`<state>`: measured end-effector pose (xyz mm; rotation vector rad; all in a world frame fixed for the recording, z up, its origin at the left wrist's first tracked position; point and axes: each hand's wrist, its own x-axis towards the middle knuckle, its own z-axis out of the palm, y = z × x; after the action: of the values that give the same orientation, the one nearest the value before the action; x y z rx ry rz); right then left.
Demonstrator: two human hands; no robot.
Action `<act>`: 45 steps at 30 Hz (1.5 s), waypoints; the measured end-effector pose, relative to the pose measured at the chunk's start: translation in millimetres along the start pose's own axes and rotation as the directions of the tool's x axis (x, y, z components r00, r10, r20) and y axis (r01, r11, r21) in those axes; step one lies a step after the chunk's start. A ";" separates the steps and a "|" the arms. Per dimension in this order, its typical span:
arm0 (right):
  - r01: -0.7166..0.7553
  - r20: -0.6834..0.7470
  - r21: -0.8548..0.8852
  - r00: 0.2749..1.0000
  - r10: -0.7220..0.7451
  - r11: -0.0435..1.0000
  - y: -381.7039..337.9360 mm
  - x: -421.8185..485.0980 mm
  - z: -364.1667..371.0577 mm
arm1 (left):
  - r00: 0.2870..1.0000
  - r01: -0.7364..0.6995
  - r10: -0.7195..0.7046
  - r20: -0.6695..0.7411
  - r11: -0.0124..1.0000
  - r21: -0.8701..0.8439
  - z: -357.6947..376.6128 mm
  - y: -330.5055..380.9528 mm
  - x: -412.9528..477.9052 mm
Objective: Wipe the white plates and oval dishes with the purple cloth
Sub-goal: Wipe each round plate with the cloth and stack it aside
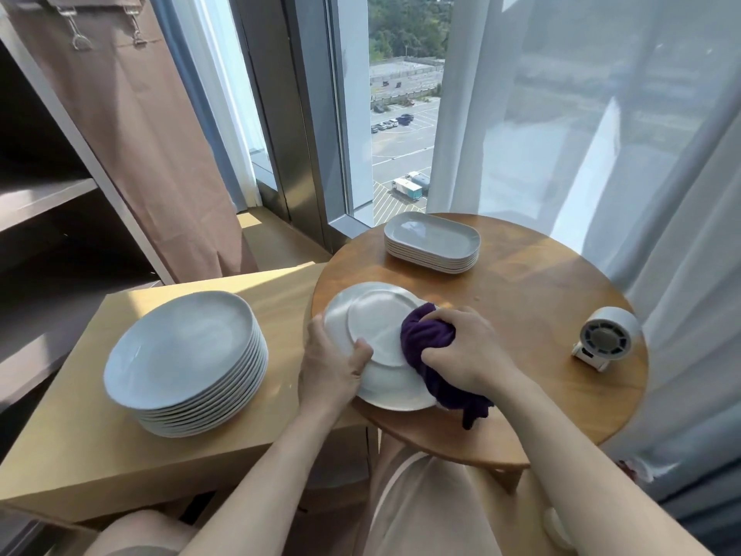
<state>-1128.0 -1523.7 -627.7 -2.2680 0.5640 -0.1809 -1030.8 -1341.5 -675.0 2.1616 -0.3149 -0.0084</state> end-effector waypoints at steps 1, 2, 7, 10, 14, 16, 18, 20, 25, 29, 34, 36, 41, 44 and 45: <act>-0.010 -0.026 0.041 1.000 0.011 0.999 0.9 3.2 1.6 | 1.000 -0.008 0.008 -0.005 1.000 -0.012 0.1 -0.3 -0.3; -0.017 -0.049 0.072 0.999 0.020 0.997 1.0 6.7 3.7 | 1.000 -0.013 0.012 -0.010 1.000 -0.025 0.4 -0.8 -1.2; -0.047 -0.133 0.200 0.988 0.075 0.979 -7.4 31.2 5.9 | 1.000 -0.008 0.006 -0.026 0.997 -0.071 1.4 -1.0 -5.7; -0.128 -0.181 0.421 0.958 0.222 0.898 -10.6 48.8 -0.3 | 1.000 0.005 -0.007 -0.020 0.996 -0.087 0.3 0.6 -6.7; -0.170 -0.240 0.586 0.897 0.371 0.792 -1.0 72.4 -3.2 | 0.999 0.040 -0.043 -0.026 0.993 -0.111 2.6 -0.6 -8.2; -0.228 -0.194 0.543 0.902 0.385 0.808 4.6 83.8 -1.0 | 0.999 0.035 -0.039 -0.031 0.992 -0.121 5.0 -3.7 -8.9; -0.271 -0.134 0.490 0.916 0.379 0.829 5.6 93.9 1.9 | 0.999 0.017 -0.022 -0.033 0.991 -0.132 6.1 -6.2 -9.7; -0.265 -0.116 0.474 0.926 0.358 0.839 0.2 102.8 1.0 | 0.999 -0.013 0.008 -0.039 0.992 -0.126 5.8 -8.4 -10.2; -0.201 -0.054 0.456 0.966 0.252 0.867 -25.2 123.7 -4.3 | 0.994 -0.089 0.081 -0.073 0.989 -0.120 3.8 -5.5 -13.3; -0.067 -0.009 0.339 0.997 0.074 0.938 -55.4 131.3 -3.3 | 0.989 -0.128 0.119 -0.089 0.985 -0.112 2.8 0.3 -15.4; 0.194 0.119 0.081 0.972 -0.202 0.978 -113.5 101.7 4.4 | 0.987 -0.153 0.143 -0.080 0.979 -0.133 2.0 8.1 -17.2; 0.315 0.200 -0.059 0.933 -0.298 0.947 -129.6 81.2 13.3 | 0.987 -0.154 0.146 -0.061 0.976 -0.155 0.7 8.7 -13.7; 0.506 0.199 -0.358 0.862 -0.466 0.785 -136.0 49.8 32.3 | 0.986 -0.164 0.160 -0.035 0.966 -0.202 4.1 -0.5 -6.7; 0.445 0.145 -0.338 0.895 -0.421 0.829 -131.4 53.9 27.6 | 0.986 -0.164 0.154 -0.062 0.964 -0.211 4.9 4.1 -7.3; 0.420 0.121 -0.333 0.907 -0.404 0.844 -130.4 58.0 25.4 | 0.985 -0.168 0.157 -0.067 0.963 -0.210 4.6 7.0 -7.3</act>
<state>-1024.3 -1454.8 -553.4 -2.7194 0.0704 -0.2557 -1040.0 -1347.3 -672.8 1.9129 -0.4414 0.1003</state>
